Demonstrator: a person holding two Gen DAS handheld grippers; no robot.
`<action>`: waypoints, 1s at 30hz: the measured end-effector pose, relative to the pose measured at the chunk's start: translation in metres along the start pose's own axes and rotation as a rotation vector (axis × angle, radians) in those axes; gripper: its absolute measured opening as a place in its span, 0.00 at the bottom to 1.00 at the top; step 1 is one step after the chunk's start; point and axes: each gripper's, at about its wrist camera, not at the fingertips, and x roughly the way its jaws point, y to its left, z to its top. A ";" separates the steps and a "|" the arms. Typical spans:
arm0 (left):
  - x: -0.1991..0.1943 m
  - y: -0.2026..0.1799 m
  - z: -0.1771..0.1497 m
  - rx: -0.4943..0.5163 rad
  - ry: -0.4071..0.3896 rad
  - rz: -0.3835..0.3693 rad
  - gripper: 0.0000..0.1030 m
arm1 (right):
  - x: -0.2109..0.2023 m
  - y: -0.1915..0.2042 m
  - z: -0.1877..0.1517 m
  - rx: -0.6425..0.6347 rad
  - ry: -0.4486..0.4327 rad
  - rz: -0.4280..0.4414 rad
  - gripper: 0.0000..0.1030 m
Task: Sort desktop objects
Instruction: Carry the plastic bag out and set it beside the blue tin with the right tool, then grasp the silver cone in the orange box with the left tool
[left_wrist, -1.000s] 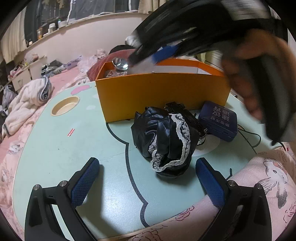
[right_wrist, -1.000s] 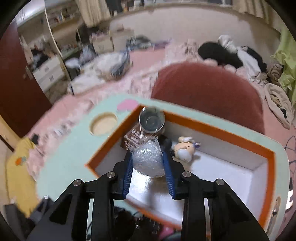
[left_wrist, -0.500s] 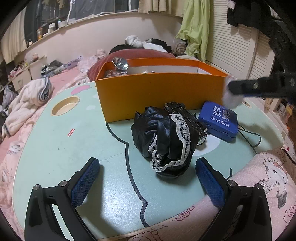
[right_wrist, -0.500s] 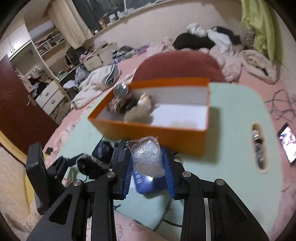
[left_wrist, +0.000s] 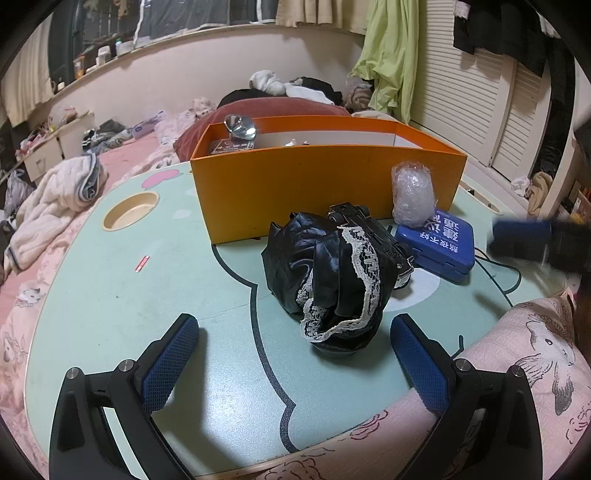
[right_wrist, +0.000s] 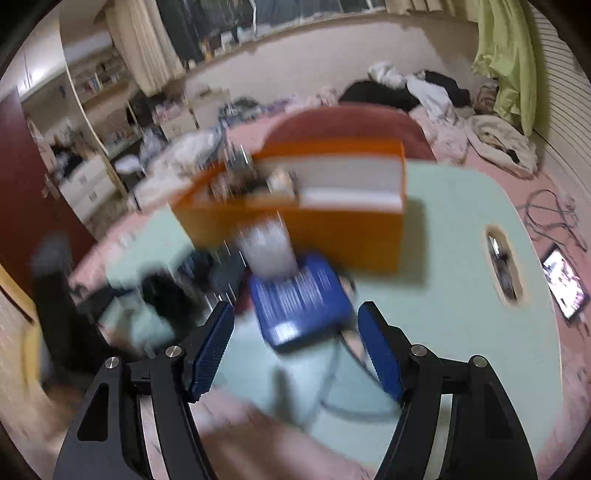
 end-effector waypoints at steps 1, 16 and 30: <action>0.000 0.000 0.000 0.000 0.001 0.000 1.00 | 0.006 0.000 -0.010 -0.024 0.026 -0.038 0.69; -0.008 0.005 0.000 -0.045 -0.028 0.022 0.99 | 0.019 0.006 -0.019 -0.105 0.032 -0.172 0.89; -0.042 0.040 0.069 -0.124 -0.202 -0.017 0.64 | 0.021 0.007 -0.019 -0.104 0.033 -0.171 0.89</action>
